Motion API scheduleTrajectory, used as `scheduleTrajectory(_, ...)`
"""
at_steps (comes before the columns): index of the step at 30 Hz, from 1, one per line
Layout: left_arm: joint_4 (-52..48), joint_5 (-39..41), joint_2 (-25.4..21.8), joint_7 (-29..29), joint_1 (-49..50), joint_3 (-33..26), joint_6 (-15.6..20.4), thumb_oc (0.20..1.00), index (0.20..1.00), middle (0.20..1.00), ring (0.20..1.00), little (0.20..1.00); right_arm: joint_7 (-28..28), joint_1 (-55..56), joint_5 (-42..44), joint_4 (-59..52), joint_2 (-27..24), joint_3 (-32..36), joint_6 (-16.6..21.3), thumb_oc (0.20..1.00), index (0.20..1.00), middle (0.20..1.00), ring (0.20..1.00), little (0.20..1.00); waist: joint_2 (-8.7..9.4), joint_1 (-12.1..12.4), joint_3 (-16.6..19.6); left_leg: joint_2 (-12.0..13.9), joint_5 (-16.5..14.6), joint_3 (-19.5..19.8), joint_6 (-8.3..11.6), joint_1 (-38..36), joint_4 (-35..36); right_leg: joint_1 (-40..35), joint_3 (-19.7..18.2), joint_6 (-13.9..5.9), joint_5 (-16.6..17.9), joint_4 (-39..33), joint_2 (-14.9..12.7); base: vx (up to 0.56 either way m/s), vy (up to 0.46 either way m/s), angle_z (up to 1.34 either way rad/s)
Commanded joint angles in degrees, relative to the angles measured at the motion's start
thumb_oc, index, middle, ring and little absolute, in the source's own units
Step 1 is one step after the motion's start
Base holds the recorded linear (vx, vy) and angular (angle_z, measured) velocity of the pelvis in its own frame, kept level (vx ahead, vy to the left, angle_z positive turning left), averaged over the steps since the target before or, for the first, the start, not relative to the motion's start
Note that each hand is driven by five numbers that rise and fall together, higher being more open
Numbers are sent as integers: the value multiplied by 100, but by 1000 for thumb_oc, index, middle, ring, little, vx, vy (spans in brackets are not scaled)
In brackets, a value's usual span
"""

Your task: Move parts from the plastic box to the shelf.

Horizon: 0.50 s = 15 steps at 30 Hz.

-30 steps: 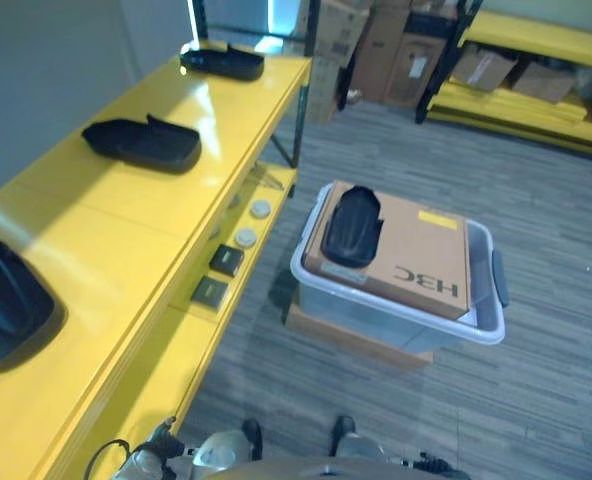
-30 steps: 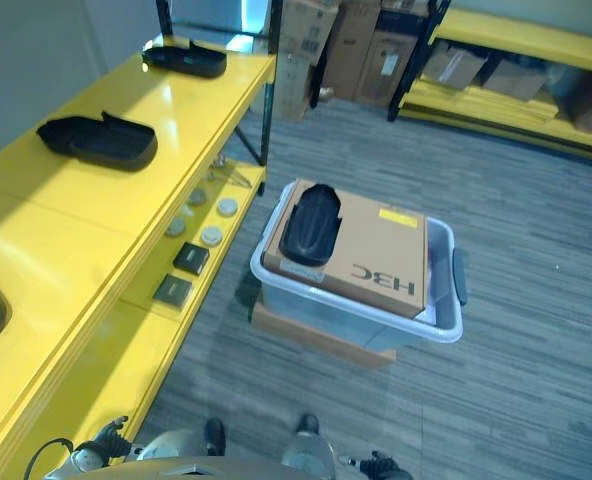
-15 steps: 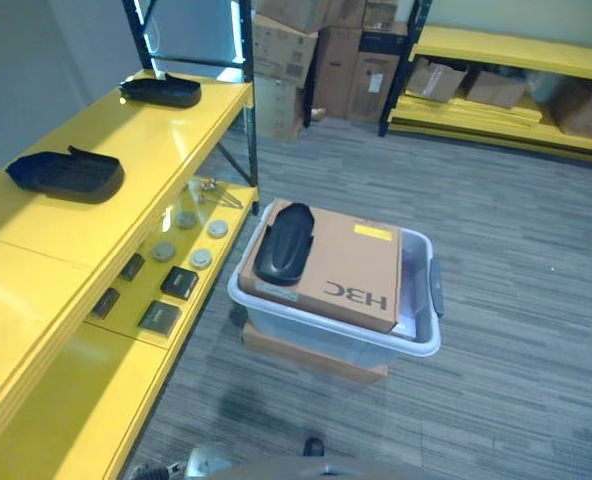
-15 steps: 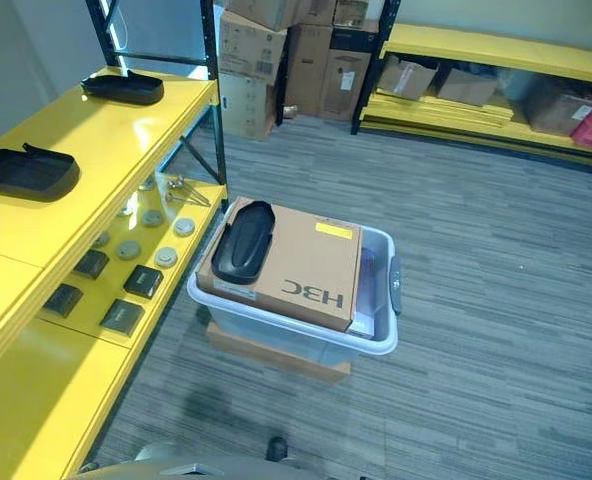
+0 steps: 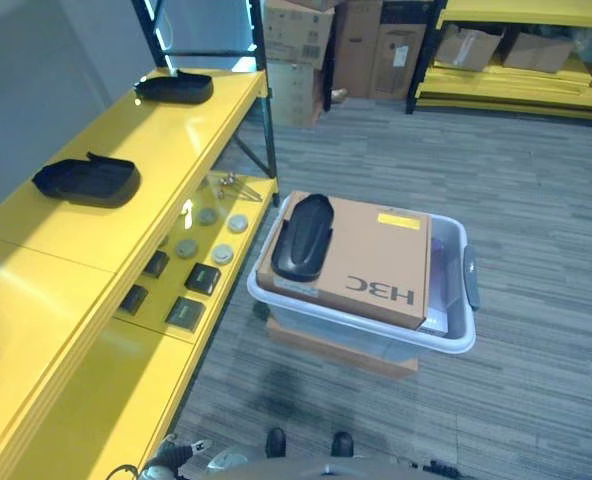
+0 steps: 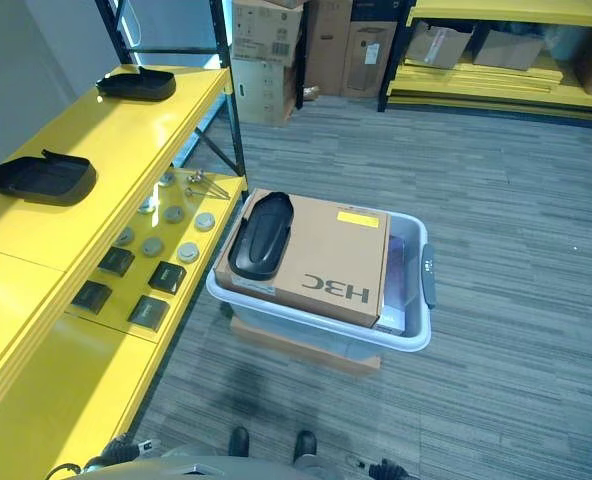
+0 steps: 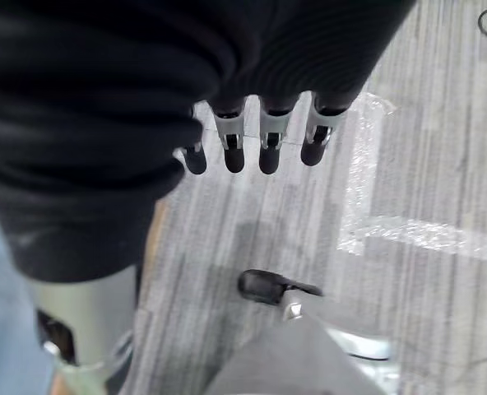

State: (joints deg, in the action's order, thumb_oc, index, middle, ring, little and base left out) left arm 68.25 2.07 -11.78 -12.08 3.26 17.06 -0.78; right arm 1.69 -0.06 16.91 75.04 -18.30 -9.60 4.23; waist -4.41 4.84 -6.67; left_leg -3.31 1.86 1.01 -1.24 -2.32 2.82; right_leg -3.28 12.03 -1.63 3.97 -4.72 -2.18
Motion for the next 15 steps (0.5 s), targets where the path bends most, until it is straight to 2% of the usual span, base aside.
scheduleTrajectory(1, 139, -108, -262, 22, 84, 139, 120, 1000, 1000, 1000, 1000, 1000, 156, -194, 742, -305, 38, 153, 614, 1000, 1000, 1000, 1000, 1000, 151, 259, -70, -326, -398, 73, -203, 391, -494, 488, -120, -411, -580, 1365, -269, 61, 69, 3)
scheduleTrajectory(2, 105, -60, -302, 16, 135, 166, 163, 1000, 1000, 1000, 1000, 1000, 237, -232, 847, -514, 28, 179, 688, 1000, 1000, 1000, 1000, 1000, 129, 250, -135, -335, -410, 133, -273, 410, -556, 728, -188, -455, -521, 1817, -309, 11, 30, -3)
scheduleTrajectory(3, 104, -60, -302, 16, 136, 166, 163, 1000, 1000, 1000, 1000, 1000, 239, -230, 847, -516, 28, 179, 686, 1000, 1000, 1000, 1000, 1000, 134, 252, -129, -341, -412, 129, -275, 421, -562, 751, -193, -458, -535, 1846, -317, 0, 0, 0)
scheduleTrajectory(4, -21, 161, -391, -40, 248, 225, 258, 1000, 1000, 1000, 1000, 1000, 736, -309, 962, -1341, -30, 218, 842, 1000, 1000, 1000, 1000, 1000, 83, 192, -334, -350, -438, 262, -424, 458, -679, 1305, -444, -496, -390, 2595, -400, -26, -15, 13)
scheduleTrajectory(5, -51, 203, -411, -59, 258, 230, 274, 1000, 1000, 1000, 1000, 1000, 875, -339, 1004, -1557, -48, 221, 800, 1000, 1000, 1000, 1000, 1000, 78, 191, -350, -349, -438, 279, -435, 506, -708, 1421, -477, -502, -342, 2586, -417, -61, -111, 29)
scheduleTrajectory(7, -130, 554, -566, -26, 231, 157, 376, 1000, 1000, 1000, 1000, 1000, 1663, -604, 909, -2420, -155, 258, 1248, 1000, 1000, 1000, 1000, 1000, 172, 224, -522, -373, -568, 366, -428, 718, -920, 1722, -550, -599, 3, 1976, -560, -49, -220, 39)
scheduleTrajectory(9, -156, 618, -600, -76, 284, 85, 473, 1000, 1000, 1000, 1000, 1000, 1959, -789, 796, -3020, -381, 352, 1200, 1000, 1000, 1000, 1000, 1000, 199, 240, -586, -275, -550, 400, -385, 758, -887, 1670, -553, -605, -28, 1715, -516, 4, -207, 36)
scheduleTrajectory(11, -170, 672, -643, -37, 331, 53, 630, 1000, 1000, 1000, 1000, 1000, 2144, -1049, 754, -3526, -699, 631, 1269, 1000, 1000, 1000, 1000, 1000, 240, 318, -630, -186, -521, 454, -313, 864, -863, 1581, -404, -599, -107, 1476, -508, -5, -199, 29)
scheduleTrajectory(13, -160, 692, -732, 44, 256, 144, 721, 1000, 1000, 1000, 1000, 1000, 2299, -1443, 867, -3954, -1278, 1020, 1236, 1000, 1000, 1000, 1000, 1000, 261, 432, -650, -116, -437, 483, -222, 1072, -798, 1468, -190, -588, -135, 1159, -497, -46, -152, 19)
scheduleTrajectory(15, -119, 814, -806, 102, 176, 171, 726, 1000, 1000, 1000, 1000, 1000, 2507, -1750, 930, -4068, -1626, 1168, 1255, 1000, 1000, 1000, 1000, 1000, 269, 516, -665, -77, -370, 519, -164, 1179, -745, 1427, -63, -582, -142, 1018, -495, -34, -95, 46)
